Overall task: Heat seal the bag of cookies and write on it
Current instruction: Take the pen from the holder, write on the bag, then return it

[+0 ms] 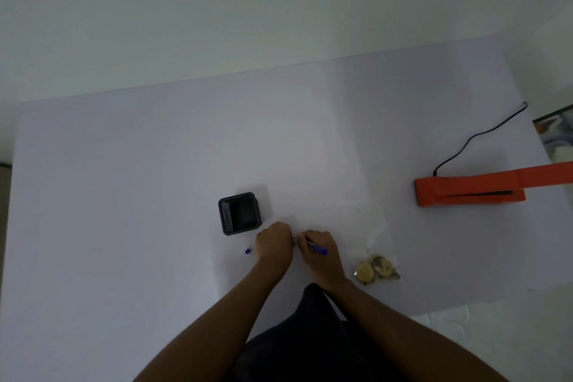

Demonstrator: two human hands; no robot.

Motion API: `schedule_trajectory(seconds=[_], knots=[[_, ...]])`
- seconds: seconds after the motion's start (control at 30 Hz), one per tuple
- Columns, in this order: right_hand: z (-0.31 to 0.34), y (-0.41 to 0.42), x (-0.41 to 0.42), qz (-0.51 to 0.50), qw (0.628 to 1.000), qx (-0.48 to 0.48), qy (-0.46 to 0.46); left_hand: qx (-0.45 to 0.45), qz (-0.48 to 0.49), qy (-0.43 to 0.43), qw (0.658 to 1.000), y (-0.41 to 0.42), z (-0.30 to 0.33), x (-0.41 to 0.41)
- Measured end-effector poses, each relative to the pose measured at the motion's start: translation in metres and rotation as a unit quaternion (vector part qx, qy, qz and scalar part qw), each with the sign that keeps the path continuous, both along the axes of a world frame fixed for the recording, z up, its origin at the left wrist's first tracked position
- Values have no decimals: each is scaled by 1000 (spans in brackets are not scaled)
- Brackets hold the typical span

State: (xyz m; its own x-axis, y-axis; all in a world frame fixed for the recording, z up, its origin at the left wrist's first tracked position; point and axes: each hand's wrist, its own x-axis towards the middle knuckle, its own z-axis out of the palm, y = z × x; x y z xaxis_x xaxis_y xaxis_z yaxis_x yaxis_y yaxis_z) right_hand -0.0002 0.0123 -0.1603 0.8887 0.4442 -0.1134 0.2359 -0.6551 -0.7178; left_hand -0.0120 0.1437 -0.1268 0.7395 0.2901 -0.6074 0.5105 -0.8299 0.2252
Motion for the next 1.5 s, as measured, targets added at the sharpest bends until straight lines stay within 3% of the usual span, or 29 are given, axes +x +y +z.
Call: schedule_trajectory(seconds=[0.3,0.47,0.6,0.97,1.23,1.37,1.5], knots=[[9,0,-4,52,997,-9,-48,3,-5,5,1000,1,3,0],[9,1,-4,-14,1000,9,-4,10,-15,3,1000,1,3,0],[10,-2,-3,-4,1000,17,-7,20,-24,3,1000,0,2,-1],[23,4,0,-92,984,98,117,13,-33,-58,998,3,13,-16],[31,4,-10,-97,979,110,139,2,96,-204,974,28,14,-76],[39,9,-19,-106,980,113,123,10,180,-151,972,44,16,-95],[48,20,-23,-104,979,127,123,-4,188,-141,972,53,16,-94]])
